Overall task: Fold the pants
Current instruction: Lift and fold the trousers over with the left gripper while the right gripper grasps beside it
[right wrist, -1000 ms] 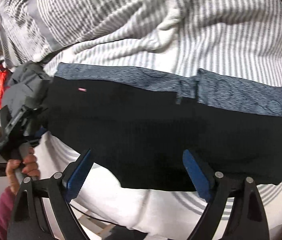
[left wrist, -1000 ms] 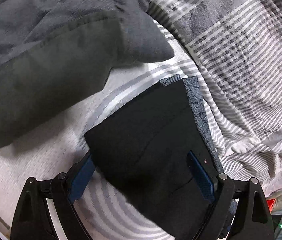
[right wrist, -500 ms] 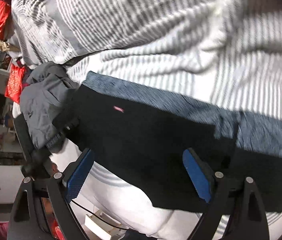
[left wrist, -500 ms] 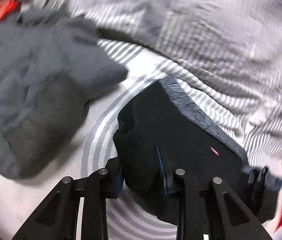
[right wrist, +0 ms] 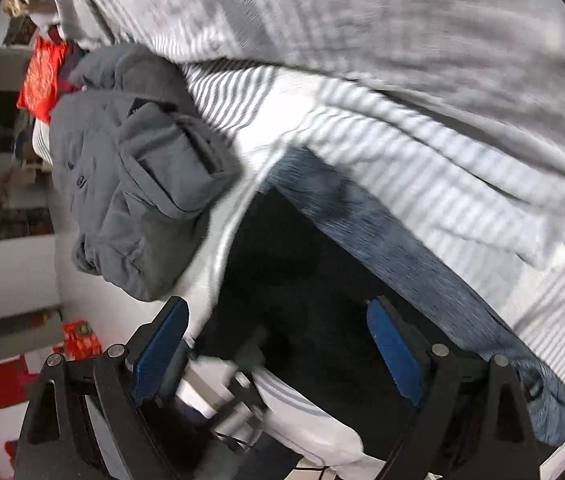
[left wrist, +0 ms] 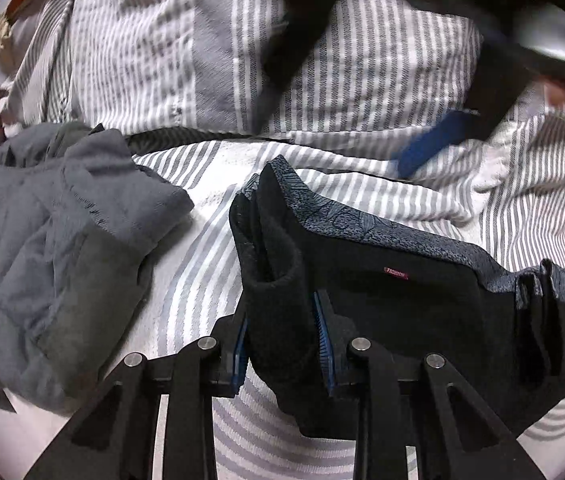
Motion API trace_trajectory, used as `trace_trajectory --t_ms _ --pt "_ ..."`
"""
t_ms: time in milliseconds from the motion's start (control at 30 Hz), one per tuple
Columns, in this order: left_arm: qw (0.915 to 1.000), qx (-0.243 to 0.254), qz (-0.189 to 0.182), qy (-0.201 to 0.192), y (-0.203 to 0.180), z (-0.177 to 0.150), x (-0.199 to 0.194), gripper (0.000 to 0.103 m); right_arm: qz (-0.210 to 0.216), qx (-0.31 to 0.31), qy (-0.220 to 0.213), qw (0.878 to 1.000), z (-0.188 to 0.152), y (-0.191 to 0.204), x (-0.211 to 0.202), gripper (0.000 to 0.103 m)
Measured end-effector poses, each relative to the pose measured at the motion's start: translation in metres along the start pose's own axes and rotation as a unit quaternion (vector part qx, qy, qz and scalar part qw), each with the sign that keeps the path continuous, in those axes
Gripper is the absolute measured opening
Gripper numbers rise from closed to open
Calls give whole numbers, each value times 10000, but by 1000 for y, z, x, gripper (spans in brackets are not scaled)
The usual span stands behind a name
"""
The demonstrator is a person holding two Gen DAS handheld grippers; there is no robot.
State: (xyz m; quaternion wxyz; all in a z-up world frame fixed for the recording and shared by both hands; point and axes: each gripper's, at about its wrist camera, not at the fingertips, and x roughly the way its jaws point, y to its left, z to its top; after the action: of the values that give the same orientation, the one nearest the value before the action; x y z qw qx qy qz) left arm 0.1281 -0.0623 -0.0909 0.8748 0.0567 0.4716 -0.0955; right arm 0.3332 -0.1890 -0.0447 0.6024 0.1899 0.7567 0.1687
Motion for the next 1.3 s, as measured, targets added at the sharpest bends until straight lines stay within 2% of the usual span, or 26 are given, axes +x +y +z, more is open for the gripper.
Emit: trace_trajectory --t_ms 200,367,433,500,667,867,1067,1167,1300 --pt "10000 -19 -78 -41 3 0 1 30 -317 -205 674 9970 31 30 54 93" --pt "9999 -13 -137 -85 4 -3 -1 30 -665 -316 1101 9912 37 39 90 90" --pt "9998 -16 -158 -80 5 -3 -2 30 -827 -266 1238 9885 36 38 99 69" --pt "9997 -63 -219 -34 7 -3 -1 30 -1083 -311 1200 9864 34 36 100 27" --pt "9990 165 -382 -158 -4 2 -15 30 -536 -149 753 9956 18 20 77 19" --pt "9961 571 -529 -406 -29 9 -50 30 513 262 -6 9983 -17 -14 25 17" --pt "9898 1101 -560 -713 -73 20 -87 30 1449 533 -839 9844 -62 -50 -33 17" --pt "9847 1391 -602 -864 -101 22 -111 30 1756 616 -1187 9753 -83 -67 -62 17" --pt "9766 1769 -774 -948 -145 25 -139 30 2084 835 -1669 9601 -129 -104 -100 17"
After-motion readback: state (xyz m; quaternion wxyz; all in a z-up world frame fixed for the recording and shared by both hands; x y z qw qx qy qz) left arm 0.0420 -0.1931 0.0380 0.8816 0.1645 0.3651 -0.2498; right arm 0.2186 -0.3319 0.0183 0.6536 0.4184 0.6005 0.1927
